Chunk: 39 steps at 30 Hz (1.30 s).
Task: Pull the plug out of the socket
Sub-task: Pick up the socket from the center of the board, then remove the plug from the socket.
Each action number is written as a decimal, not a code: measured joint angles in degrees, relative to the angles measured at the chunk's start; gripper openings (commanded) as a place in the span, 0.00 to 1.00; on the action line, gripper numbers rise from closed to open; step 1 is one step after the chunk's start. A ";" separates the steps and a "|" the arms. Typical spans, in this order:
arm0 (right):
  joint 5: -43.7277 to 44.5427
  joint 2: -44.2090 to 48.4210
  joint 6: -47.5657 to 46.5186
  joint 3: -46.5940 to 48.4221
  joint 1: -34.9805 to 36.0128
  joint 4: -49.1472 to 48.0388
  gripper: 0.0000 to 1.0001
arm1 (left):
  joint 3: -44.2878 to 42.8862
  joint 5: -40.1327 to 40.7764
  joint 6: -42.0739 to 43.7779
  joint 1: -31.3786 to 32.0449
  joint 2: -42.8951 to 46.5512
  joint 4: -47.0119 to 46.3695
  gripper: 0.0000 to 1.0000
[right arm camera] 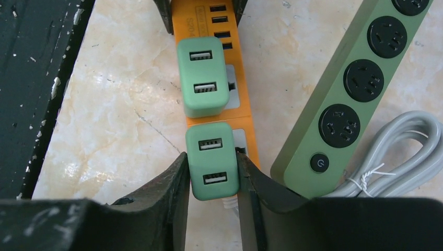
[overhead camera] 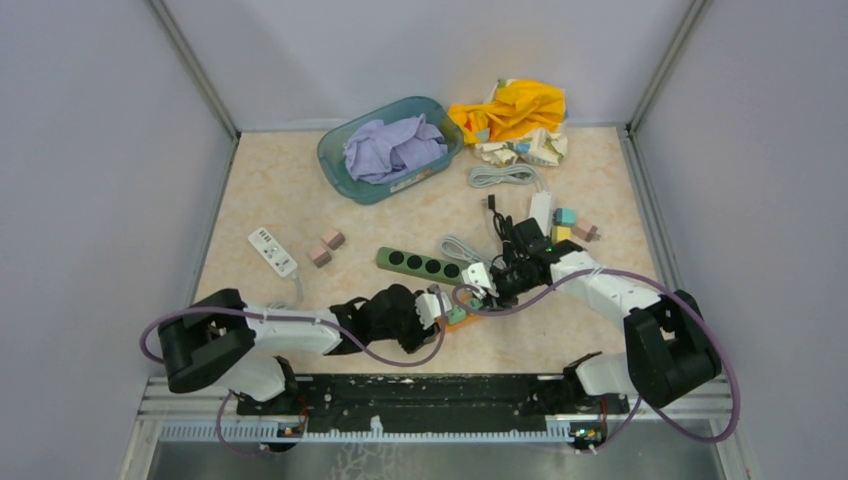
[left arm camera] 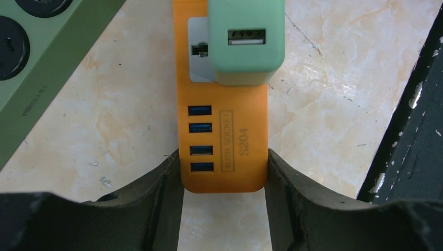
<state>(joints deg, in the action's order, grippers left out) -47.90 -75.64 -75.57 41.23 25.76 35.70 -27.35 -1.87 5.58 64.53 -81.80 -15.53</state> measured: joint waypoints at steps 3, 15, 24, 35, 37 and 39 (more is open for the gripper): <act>0.17 0.00 -0.35 0.00 0.13 0.37 0.23 | 0.85 0.74 0.00 0.20 0.94 -0.74 0.44; -0.17 -0.42 -1.97 0.28 0.48 1.40 0.07 | 11.98 1.20 -5.05 1.11 18.53 -12.70 0.98; -0.33 -1.40 -0.85 1.40 0.70 1.95 0.05 | 22.62 2.58 -10.56 1.11 27.19 -30.77 1.00; -0.81 -2.16 0.44 1.99 0.76 2.01 0.05 | 17.84 1.01 -10.75 2.12 15.72 -37.86 0.89; -0.83 -2.16 0.63 1.99 0.76 1.97 0.05 | 16.17 1.22 -9.73 3.19 13.18 -38.05 0.89; -0.87 -2.19 0.72 2.01 0.76 1.95 0.05 | 14.86 1.68 -8.39 4.37 11.32 -38.03 0.89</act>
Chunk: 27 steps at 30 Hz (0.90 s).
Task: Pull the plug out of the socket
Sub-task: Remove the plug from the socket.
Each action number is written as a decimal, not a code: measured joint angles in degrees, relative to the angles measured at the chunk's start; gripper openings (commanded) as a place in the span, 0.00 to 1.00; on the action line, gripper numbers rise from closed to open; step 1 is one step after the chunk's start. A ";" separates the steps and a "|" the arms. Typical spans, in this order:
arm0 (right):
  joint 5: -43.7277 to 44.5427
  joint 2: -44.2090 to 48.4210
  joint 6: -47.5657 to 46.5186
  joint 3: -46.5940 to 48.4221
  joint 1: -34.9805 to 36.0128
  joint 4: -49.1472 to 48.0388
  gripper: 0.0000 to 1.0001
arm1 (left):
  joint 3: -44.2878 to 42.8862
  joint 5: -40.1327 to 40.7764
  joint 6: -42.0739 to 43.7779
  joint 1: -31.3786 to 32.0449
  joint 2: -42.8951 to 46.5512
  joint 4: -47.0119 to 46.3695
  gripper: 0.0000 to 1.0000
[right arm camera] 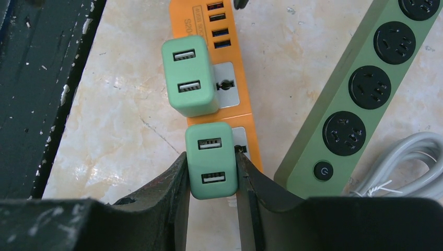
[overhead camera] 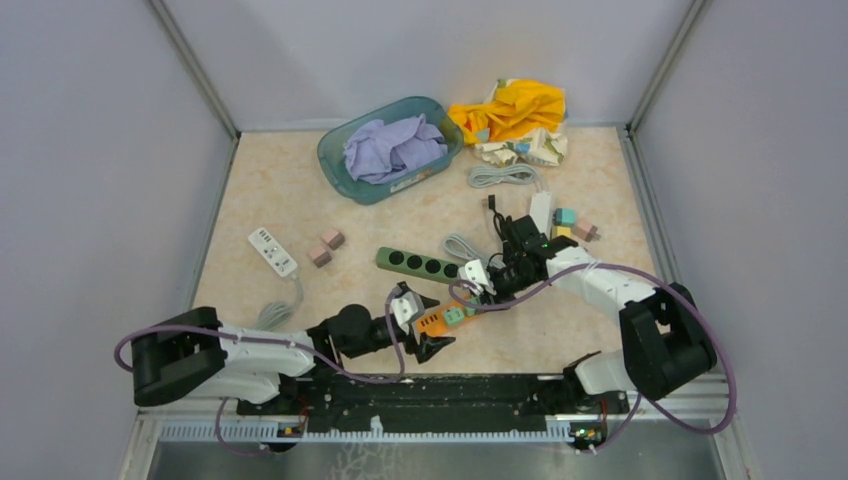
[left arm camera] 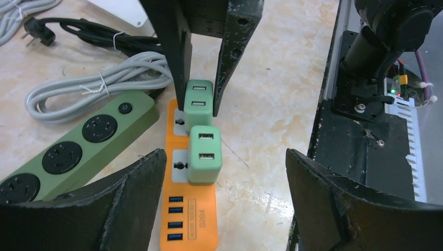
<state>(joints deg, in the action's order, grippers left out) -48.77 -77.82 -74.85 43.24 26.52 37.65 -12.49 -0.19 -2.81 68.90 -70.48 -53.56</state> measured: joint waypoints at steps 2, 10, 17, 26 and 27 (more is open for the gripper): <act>-0.09 -0.07 0.07 0.00 0.00 -0.02 0.05 | -1.14 0.63 1.31 0.92 -1.29 0.02 0.89; -0.26 -0.42 0.15 0.07 0.00 -0.11 0.05 | -4.22 2.38 3.80 2.14 -5.86 0.00 0.79; -0.26 -0.42 0.35 0.09 0.00 -0.11 0.05 | -4.61 3.80 3.87 2.23 -7.13 0.33 0.74; -0.31 -0.44 0.37 0.11 0.00 -0.09 0.05 | -4.79 4.70 3.58 2.23 -9.40 0.42 0.62; -0.31 -0.44 0.37 0.13 0.00 -0.09 0.05 | -5.03 4.70 3.56 2.23 -10.03 0.50 0.62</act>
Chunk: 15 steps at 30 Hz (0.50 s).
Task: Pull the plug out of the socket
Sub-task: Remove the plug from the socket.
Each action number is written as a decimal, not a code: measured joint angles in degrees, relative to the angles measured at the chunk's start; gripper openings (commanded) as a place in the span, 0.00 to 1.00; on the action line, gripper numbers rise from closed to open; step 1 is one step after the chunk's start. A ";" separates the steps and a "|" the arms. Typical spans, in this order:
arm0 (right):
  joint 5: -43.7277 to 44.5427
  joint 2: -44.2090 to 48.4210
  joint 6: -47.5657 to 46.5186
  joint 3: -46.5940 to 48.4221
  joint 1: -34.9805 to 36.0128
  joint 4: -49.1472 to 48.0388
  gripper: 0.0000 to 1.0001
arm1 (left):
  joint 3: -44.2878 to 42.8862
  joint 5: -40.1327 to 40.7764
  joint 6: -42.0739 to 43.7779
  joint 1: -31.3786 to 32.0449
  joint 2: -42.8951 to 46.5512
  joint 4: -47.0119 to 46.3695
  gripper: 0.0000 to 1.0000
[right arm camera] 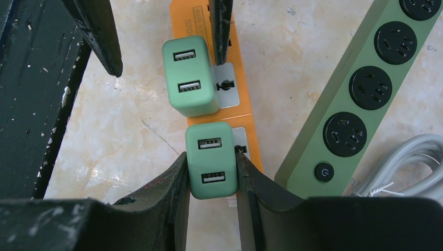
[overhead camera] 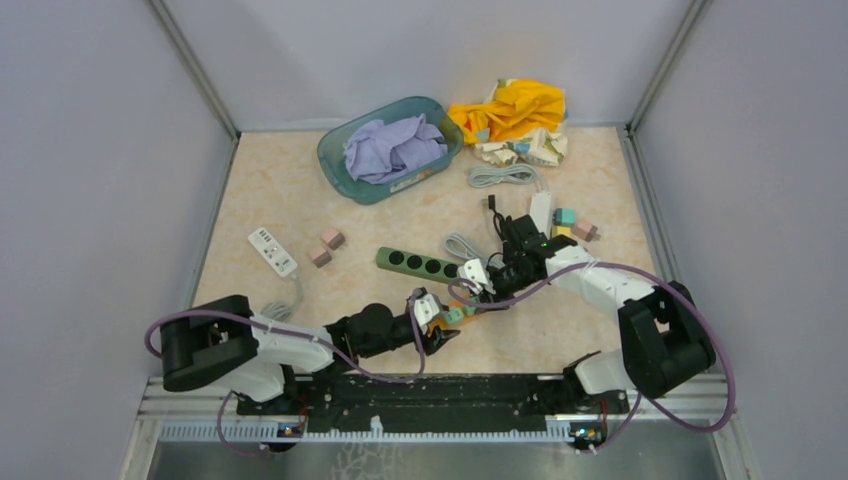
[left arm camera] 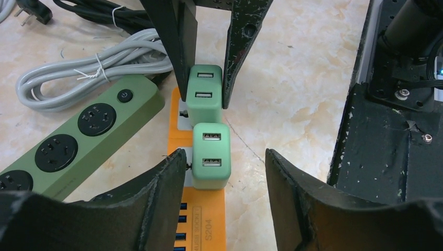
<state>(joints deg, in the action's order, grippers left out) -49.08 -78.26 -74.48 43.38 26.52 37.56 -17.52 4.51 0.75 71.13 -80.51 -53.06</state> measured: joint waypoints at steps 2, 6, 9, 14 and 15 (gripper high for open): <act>-0.02 -0.11 0.09 0.22 0.04 0.13 0.05 | -0.68 0.00 -0.04 0.00 -0.96 0.13 0.59; 0.00 -0.15 0.11 0.26 0.11 0.15 0.05 | -1.95 0.02 -0.07 0.02 -2.32 0.26 0.54; 0.02 -0.15 0.11 0.26 0.11 0.20 0.05 | -2.73 0.61 -0.07 0.02 -3.41 0.42 0.53; -0.02 -0.15 0.11 0.26 0.11 0.22 0.05 | -4.26 1.95 -0.04 0.02 -5.11 2.29 0.53; -0.02 -0.15 0.11 0.26 0.11 0.20 0.05 | -4.26 2.05 -0.02 0.02 -5.14 2.45 0.53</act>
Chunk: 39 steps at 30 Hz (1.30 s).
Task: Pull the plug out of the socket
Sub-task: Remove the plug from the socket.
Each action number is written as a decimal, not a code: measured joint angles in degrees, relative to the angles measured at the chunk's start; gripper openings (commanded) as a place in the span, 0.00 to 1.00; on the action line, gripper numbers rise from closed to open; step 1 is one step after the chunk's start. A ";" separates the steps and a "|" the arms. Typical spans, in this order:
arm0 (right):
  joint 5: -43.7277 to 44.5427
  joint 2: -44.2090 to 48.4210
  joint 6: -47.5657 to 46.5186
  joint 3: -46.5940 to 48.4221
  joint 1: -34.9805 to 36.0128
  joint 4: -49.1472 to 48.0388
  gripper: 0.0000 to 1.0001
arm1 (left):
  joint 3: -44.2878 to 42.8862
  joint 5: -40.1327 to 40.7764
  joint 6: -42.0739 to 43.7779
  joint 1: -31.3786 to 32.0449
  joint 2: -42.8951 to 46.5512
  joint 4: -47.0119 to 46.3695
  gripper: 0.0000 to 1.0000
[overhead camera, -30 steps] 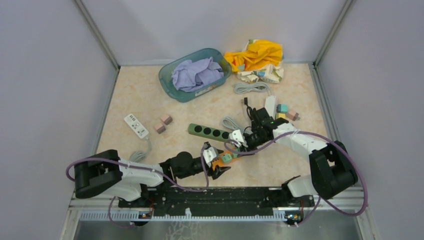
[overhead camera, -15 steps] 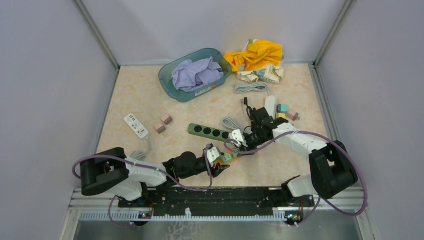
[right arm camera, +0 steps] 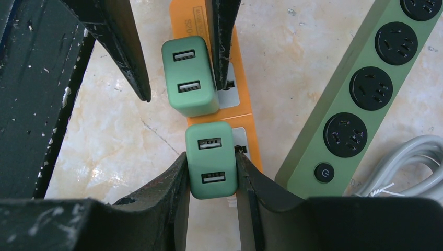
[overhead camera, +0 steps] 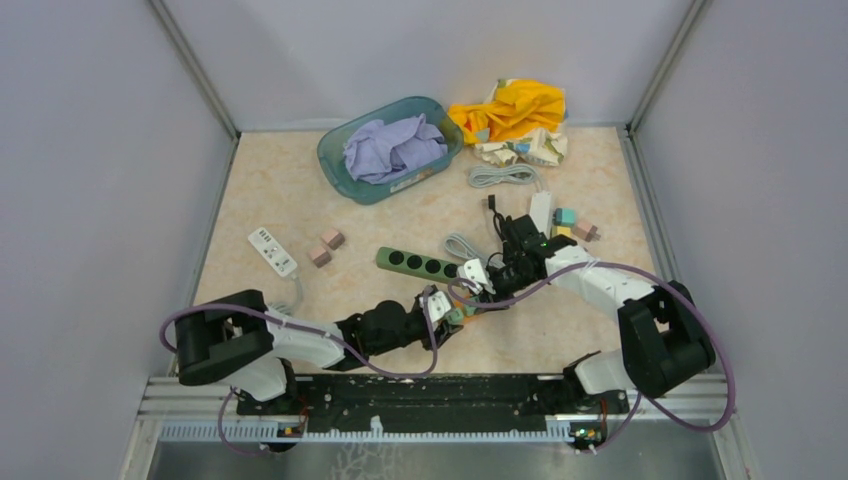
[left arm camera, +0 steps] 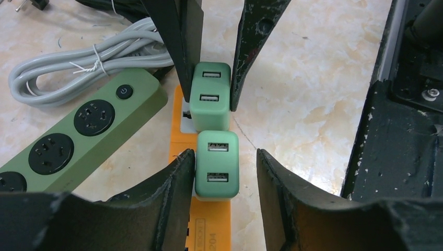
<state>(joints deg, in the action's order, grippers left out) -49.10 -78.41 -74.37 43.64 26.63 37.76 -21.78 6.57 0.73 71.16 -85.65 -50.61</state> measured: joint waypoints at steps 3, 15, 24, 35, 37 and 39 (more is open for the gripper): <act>0.00 0.00 0.00 0.00 0.00 0.00 0.05 | -0.02 0.83 0.24 0.00 -0.17 0.79 0.49; 0.55 0.00 0.02 0.00 0.26 0.04 0.05 | -0.92 2.47 1.44 0.09 -1.09 2.73 0.02; -0.35 0.00 0.63 0.00 0.55 -0.22 0.01 | -1.25 1.42 2.21 0.11 -1.60 2.58 0.01; -0.28 -0.04 3.54 0.00 -0.52 -0.98 0.02 | -1.05 1.29 2.49 -0.13 -1.60 2.23 0.01; -0.59 -0.04 0.83 0.00 -0.79 0.00 0.02 | -0.90 1.07 2.49 -0.22 -1.60 2.03 0.01; -1.29 -0.04 -2.73 0.00 -0.94 1.38 0.03 | -0.76 0.79 2.43 -0.31 -1.60 1.75 0.01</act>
<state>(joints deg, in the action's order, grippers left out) -50.39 -78.46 -77.10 43.64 25.69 39.13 -22.55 7.35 3.16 70.85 -87.24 -48.86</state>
